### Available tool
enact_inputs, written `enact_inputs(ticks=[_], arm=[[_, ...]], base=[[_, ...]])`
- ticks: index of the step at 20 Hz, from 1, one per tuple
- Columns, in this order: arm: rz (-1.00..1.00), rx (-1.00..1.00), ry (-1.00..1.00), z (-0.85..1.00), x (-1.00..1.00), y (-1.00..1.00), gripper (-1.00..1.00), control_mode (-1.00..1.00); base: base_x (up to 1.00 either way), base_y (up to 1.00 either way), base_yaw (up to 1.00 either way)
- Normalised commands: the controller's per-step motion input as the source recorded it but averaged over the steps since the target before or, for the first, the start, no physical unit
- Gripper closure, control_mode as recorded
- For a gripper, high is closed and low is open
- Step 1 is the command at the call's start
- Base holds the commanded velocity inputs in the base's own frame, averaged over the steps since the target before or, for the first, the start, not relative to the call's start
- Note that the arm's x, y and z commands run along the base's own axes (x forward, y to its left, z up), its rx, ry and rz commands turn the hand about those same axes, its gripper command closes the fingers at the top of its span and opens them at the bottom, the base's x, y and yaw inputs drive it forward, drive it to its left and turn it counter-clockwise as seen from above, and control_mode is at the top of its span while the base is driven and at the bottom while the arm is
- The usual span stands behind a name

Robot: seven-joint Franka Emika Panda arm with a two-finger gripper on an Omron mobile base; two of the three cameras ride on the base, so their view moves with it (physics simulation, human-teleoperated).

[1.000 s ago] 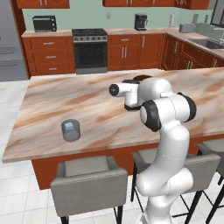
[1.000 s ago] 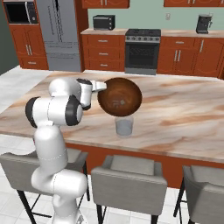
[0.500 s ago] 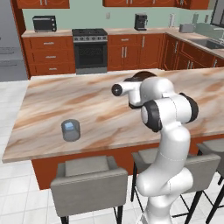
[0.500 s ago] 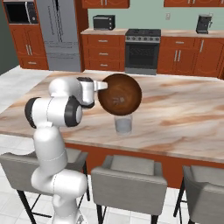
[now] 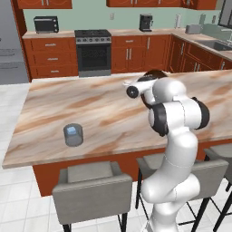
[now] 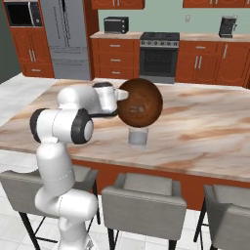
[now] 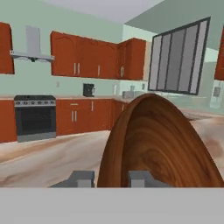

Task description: There are four ice cubes in the ice bowl. Place two ice cubes in each glass of water.

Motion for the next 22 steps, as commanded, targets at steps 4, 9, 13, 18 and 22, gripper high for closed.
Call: enact_inputs(ticks=[4,9,13,18,22], arm=[[0.0,0.14,-0.29,0.18,0.0,-0.04,1.0,-1.0],[0.0,0.1,-0.31,0.23,-0.02,0.0,1.0,-1.0],[0.0,0.08,-0.3,0.21,-0.03,0.0,1.0,-1.0],[0.0,0.04,-0.23,0.05,0.0,0.0,1.0,-1.0],[0.0,0.0,-0.01,-0.1,0.0,-0.12,1.0,-1.0]], base=[[0.0,0.0,0.0],[0.0,0.0,0.0],[0.0,0.0,0.0],[0.0,0.0,0.0],[0.0,0.0,0.0]])
